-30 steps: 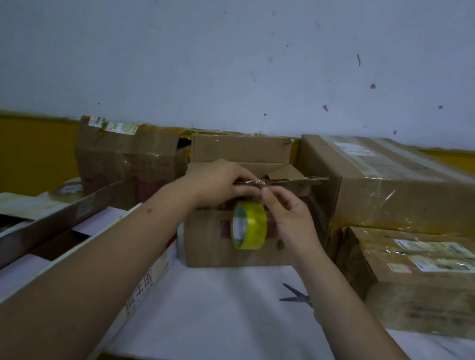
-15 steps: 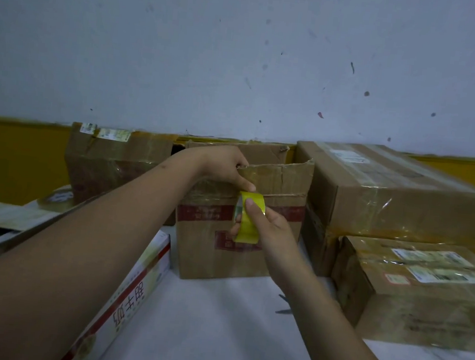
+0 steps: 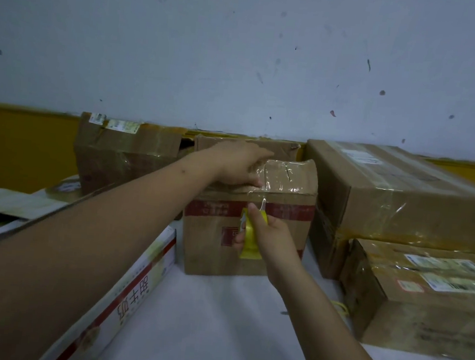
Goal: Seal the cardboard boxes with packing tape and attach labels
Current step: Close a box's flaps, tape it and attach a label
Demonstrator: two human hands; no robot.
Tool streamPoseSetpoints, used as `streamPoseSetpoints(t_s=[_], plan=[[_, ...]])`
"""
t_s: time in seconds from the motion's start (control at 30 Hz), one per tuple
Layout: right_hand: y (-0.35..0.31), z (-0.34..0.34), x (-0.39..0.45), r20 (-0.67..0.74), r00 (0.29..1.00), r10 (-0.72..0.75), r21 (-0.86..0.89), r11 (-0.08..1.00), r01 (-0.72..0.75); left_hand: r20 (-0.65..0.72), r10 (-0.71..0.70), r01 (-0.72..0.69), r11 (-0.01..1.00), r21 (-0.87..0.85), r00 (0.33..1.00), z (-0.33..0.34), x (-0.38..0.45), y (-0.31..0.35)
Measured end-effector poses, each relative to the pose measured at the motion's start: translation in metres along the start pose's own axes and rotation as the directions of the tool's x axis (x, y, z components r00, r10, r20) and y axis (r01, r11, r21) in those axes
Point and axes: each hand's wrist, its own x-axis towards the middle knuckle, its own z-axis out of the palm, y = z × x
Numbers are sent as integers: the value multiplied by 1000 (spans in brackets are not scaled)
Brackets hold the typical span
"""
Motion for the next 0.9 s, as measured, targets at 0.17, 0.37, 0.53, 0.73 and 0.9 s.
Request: streamPoseSetpoints(t_s=[0.17,0.37,0.53,0.73,0.9], plan=[[9,1,-5,-15,999,-52,-11,999,51,134,6,-18,996,92,991,36,-16,-3],[17,-3,-9,-13,986,-163,-25,986,163,124,20,-37,990,137,992,46,-12,1],[34,-26,-18,1,932,-362,-356,871,339,7,-52,48,956,288,999,49,-19,20],[59,-123,-46,113,956,-269,-922,330,202,-357,-144,187,978,91,923,69,-42,43],[71,-140,-65,184,980,77,-965,-174,195,-601,-258,164,965,-207,756,83,-67,67]])
